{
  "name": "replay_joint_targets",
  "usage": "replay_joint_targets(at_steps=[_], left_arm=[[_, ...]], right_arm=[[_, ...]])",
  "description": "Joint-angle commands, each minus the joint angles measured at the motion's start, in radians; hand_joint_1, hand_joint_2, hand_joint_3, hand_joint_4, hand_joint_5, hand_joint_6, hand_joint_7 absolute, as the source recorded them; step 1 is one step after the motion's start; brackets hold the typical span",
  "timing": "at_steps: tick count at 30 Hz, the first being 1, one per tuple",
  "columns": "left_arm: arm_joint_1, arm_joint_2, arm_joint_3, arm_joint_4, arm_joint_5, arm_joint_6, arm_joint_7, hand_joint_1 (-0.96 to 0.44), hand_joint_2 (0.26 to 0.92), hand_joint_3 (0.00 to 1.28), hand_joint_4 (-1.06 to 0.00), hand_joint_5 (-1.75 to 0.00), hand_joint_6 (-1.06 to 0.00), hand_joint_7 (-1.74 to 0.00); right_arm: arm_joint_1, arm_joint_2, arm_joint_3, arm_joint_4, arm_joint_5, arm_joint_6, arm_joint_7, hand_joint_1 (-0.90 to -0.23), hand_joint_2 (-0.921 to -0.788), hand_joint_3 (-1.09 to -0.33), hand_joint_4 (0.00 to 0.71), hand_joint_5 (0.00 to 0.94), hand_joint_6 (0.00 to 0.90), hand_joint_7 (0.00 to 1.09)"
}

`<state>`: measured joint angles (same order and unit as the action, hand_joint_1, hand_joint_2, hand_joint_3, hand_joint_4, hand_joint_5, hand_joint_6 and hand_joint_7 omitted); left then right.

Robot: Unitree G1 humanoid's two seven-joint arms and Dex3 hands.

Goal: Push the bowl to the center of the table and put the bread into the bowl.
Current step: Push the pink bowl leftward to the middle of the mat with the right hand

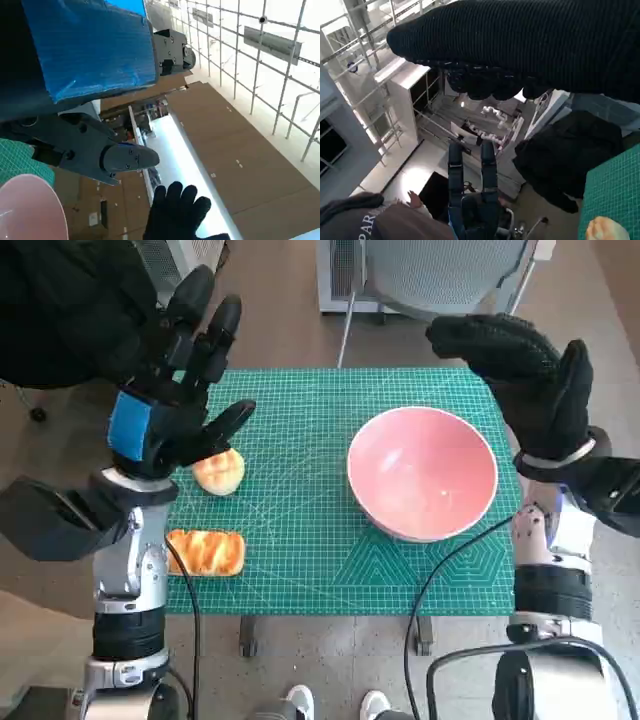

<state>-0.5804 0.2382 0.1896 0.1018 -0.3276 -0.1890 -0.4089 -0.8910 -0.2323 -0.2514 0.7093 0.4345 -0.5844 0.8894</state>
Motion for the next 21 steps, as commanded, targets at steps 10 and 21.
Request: replay_joint_targets(at_steps=[10, 21], left_arm=[[0.019, 0.009, 0.005, -0.019, -0.01, -0.002, -0.007, -0.3, 0.921, 0.35, -0.08, 0.0, 0.0, -0.23], [0.024, 0.009, 0.008, -0.029, -0.02, 0.006, -0.012, -0.3, 0.921, 0.35, -0.08, 0.0, 0.0, -0.24]], right_arm=[[0.021, -0.007, 0.005, 0.01, -0.013, 0.0, 0.0, -0.624, -0.921, -0.601, 0.169, 0.0, 0.233, 0.0], [0.015, -0.004, 0.006, 0.022, -0.015, -0.005, -0.002, -0.616, -0.921, -0.599, 0.169, 0.0, 0.233, 0.0]])
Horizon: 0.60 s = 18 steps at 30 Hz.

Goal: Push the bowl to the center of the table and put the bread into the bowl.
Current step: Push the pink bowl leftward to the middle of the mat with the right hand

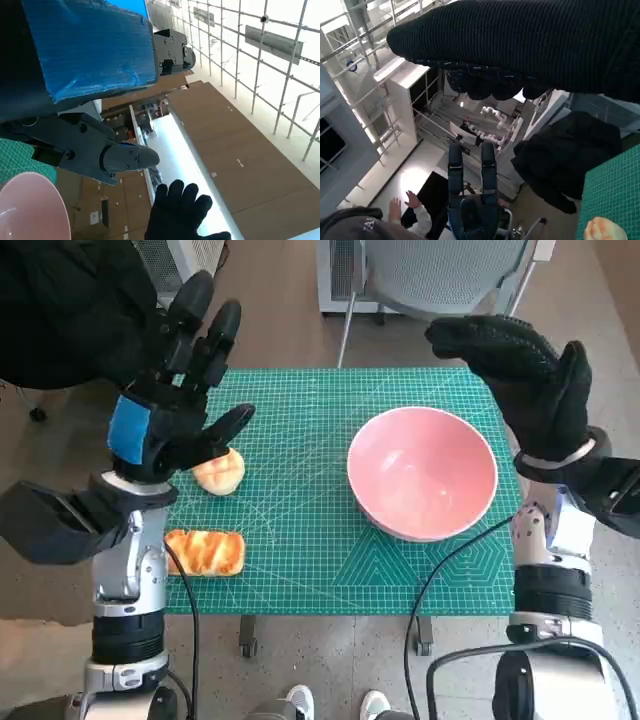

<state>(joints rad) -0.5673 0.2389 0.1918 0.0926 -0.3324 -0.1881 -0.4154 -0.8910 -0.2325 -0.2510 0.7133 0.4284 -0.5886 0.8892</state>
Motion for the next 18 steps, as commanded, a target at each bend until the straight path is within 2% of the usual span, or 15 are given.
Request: replay_joint_targets(at_steps=[1, 13, 16, 18], left_arm=[[0.011, 0.009, 0.006, -0.02, -0.016, 0.006, -0.005, -0.3, 0.921, 0.35, -0.08, 0.0, 0.0, -0.24], [0.024, 0.006, 0.003, -0.037, -0.018, 0.015, -0.002, -0.3, 0.921, 0.36, -0.08, 0.0, 0.0, -0.23], [0.027, 0.006, 0.002, -0.04, -0.019, 0.017, -0.001, -0.3, 0.921, 0.36, -0.08, 0.0, 0.0, -0.23], [0.03, 0.008, 0.004, -0.043, -0.021, 0.018, -0.002, -0.3, 0.921, 0.36, -0.08, 0.0, 0.0, -0.23]], right_arm=[[0.015, -0.004, 0.005, 0.018, -0.01, -0.002, -0.002, -0.614, -0.921, -0.599, 0.169, 0.0, 0.233, 0.0], [0.013, -0.012, -0.003, 0.045, -0.009, -0.019, 0.001, -0.604, -0.921, -0.613, 0.164, 0.0, 0.226, 0.0], [0.0, -0.023, -0.016, 0.096, -0.012, -0.036, -0.007, -0.603, -0.921, -0.63, 0.156, 0.0, 0.218, 0.0], [-0.01, -0.031, -0.026, 0.141, -0.025, -0.056, -0.032, -0.605, -0.921, -0.639, 0.151, 0.0, 0.214, 0.0]])
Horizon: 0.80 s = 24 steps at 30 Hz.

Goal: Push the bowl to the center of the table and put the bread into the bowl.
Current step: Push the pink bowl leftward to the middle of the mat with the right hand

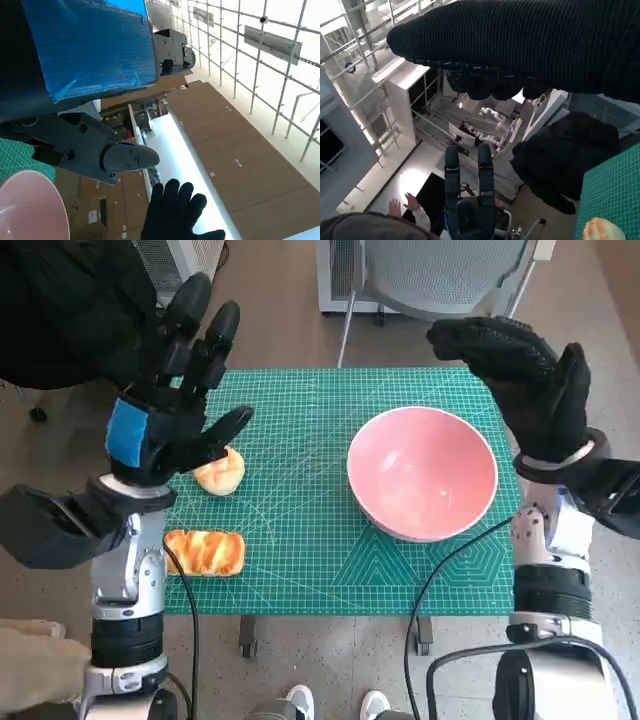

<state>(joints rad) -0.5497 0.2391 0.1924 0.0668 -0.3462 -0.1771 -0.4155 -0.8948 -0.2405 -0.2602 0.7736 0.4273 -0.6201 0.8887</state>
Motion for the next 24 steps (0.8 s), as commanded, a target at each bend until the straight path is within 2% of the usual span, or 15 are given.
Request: replay_joint_targets(at_steps=[1, 12, 15, 20, 24], left_arm=[[0.013, 0.008, 0.003, -0.017, -0.008, 0.008, -0.002, -0.3, 0.921, 0.36, -0.08, 0.0, 0.0, -0.23], [0.019, 0.013, 0.005, -0.028, -0.011, 0.012, 0.0, -0.29, 0.921, 0.36, -0.07, 0.0, 0.0, -0.23], [0.021, 0.014, 0.006, -0.03, -0.011, 0.012, 0.0, -0.29, 0.921, 0.36, -0.07, 0.0, 0.0, -0.23], [0.023, 0.014, 0.006, -0.03, -0.008, 0.006, 0.0, -0.29, 0.921, 0.37, -0.07, 0.0, 0.0, -0.23], [0.024, 0.014, 0.006, -0.029, -0.007, 0.005, 0.0, -0.29, 0.921, 0.37, -0.07, 0.0, 0.0, -0.23]], right_arm=[[-0.012, -0.027, -0.022, 0.105, -0.032, -0.032, -0.051, -0.605, -0.921, -0.643, 0.148, 0.0, 0.212, 0.0], [-0.055, -0.058, -0.055, 0.322, -0.103, -0.081, -0.234, -0.651, -0.921, -0.644, 0.144, 0.001, 0.206, 0.0], [-0.064, -0.069, -0.056, 0.371, -0.124, -0.082, -0.28, -0.65, -0.921, -0.668, 0.133, 0.0, 0.197, 0.0], [-0.078, -0.1, -0.053, 0.45, -0.165, -0.055, -0.36, -0.652, -0.921, -0.713, 0.094, 0.0, 0.183, 0.0], [-0.083, -0.112, -0.049, 0.476, -0.188, -0.041, -0.393, -0.66, -0.921, -0.744, 0.07, 0.0, 0.177, 0.0]])
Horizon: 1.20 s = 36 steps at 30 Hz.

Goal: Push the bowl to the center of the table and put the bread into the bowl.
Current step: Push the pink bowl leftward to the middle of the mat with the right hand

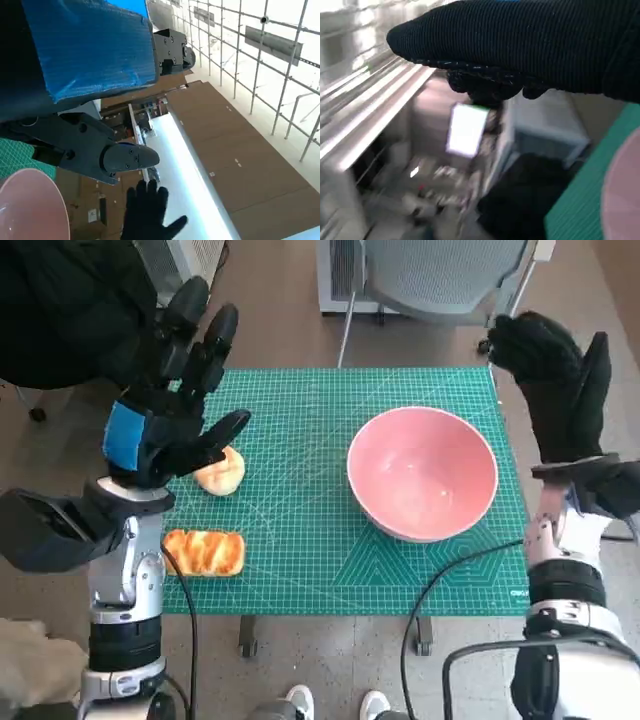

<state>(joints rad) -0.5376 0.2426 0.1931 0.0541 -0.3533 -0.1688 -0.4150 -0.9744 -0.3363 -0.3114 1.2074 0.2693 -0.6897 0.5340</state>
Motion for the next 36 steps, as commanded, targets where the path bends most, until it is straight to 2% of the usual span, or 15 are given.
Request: replay_joint_targets(at_steps=[1, 5, 12, 21, 28, 36], left_arm=[[0.013, 0.01, 0.005, -0.018, 0.001, -0.004, 0.0, -0.29, 0.921, 0.37, -0.07, 0.0, 0.0, -0.23], [0.015, 0.011, 0.005, -0.019, 0.001, -0.006, -0.002, -0.29, 0.921, 0.37, -0.07, 0.0, 0.0, -0.23], [0.019, 0.016, 0.006, -0.028, 0.003, -0.003, 0.001, -0.29, 0.921, 0.37, -0.06, 0.0, 0.0, -0.22], [0.031, 0.026, 0.009, -0.05, -0.001, 0.006, 0.002, -0.29, 0.92, 0.38, -0.05, 0.0, 0.0, -0.22], [0.04, 0.035, 0.011, -0.069, -0.001, 0.014, 0.004, -0.28, 0.919, 0.39, -0.05, 0.0, 0.0, -0.21], [0.051, 0.04, 0.014, -0.082, 0.0, 0.016, 0.006, -0.28, 0.915, 0.4, -0.05, 0.0, 0.0, -0.21]], right_arm=[[-0.004, -0.022, 0.004, 0.05, -0.037, 0.037, -0.05, -0.663, -0.921, -0.751, 0.067, 0.0, 0.176, 0.0], [-0.004, -0.041, 0.009, 0.078, -0.063, 0.081, -0.092, -0.677, -0.921, -0.778, 0.064, 0.0, 0.175, 0.0], [0.001, -0.055, 0.013, 0.1, -0.104, 0.142, -0.153, -0.706, -0.921, -0.796, 0.067, 0.002, 0.175, 0.0], [0.017, -0.064, 0.024, 0.119, -0.155, 0.206, -0.22, -0.692, -0.921, -0.823, 0.091, 0.011, 0.184, 0.0], [0.024, -0.066, 0.017, 0.125, -0.172, 0.246, -0.237, -0.702, -0.921, -0.828, 0.105, 0.013, 0.194, 0.01], [0.035, -0.059, 0.015, 0.128, -0.176, 0.275, -0.242, -0.7, -0.921, -0.831, 0.123, 0.016, 0.206, 0.01]])
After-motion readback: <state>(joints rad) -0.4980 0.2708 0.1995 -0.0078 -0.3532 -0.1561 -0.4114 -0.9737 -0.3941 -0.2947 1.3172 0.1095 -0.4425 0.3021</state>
